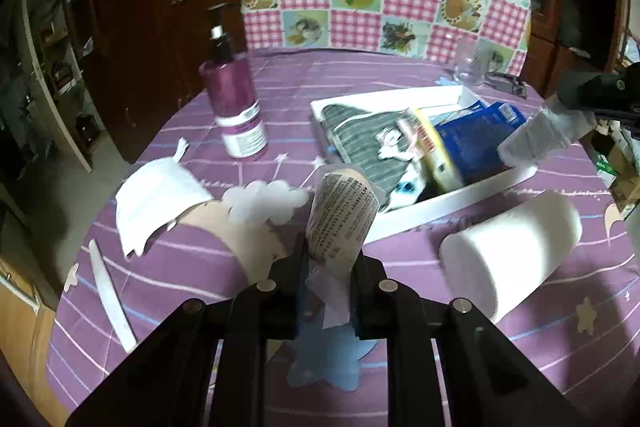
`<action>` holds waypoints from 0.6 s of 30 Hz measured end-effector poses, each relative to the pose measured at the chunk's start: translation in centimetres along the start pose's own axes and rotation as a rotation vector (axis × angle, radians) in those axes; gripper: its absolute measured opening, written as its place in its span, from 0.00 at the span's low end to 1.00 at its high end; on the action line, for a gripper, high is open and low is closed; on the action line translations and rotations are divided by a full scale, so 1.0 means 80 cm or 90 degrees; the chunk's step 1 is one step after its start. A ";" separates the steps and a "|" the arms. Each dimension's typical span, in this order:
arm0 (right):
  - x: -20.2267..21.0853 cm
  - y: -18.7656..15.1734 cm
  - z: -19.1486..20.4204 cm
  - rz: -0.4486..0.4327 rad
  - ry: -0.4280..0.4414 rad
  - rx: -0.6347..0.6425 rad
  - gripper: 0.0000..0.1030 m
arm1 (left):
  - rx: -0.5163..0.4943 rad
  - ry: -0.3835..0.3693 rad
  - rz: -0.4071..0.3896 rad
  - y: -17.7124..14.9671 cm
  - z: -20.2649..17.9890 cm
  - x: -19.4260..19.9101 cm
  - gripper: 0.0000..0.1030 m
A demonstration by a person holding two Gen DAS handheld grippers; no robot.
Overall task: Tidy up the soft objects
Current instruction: 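Carry the clear plastic bag into the box and open the left gripper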
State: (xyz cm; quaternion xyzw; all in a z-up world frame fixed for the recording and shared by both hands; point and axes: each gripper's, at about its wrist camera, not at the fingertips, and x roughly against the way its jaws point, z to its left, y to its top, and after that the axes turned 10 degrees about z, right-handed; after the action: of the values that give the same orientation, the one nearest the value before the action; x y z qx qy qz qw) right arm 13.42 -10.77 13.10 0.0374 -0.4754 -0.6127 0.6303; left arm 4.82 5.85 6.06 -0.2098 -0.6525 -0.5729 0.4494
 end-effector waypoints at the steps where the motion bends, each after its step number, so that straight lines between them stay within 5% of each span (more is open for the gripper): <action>1: 0.004 0.002 -0.004 -0.007 0.001 -0.004 0.03 | -0.003 -0.006 -0.003 0.005 -0.005 0.001 0.15; 10: 0.000 0.028 -0.057 -0.079 -0.096 -0.046 0.03 | -0.041 -0.066 -0.006 0.054 -0.041 -0.033 0.15; 18: -0.032 0.057 -0.098 -0.089 -0.087 -0.084 0.03 | -0.063 -0.083 -0.011 0.089 -0.082 -0.068 0.15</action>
State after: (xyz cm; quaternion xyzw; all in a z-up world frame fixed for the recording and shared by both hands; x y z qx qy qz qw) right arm 22.33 -11.80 10.29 -0.0130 -0.4724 -0.6859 0.5534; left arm 15.44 2.79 5.15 -0.2624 -0.6532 -0.5935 0.3902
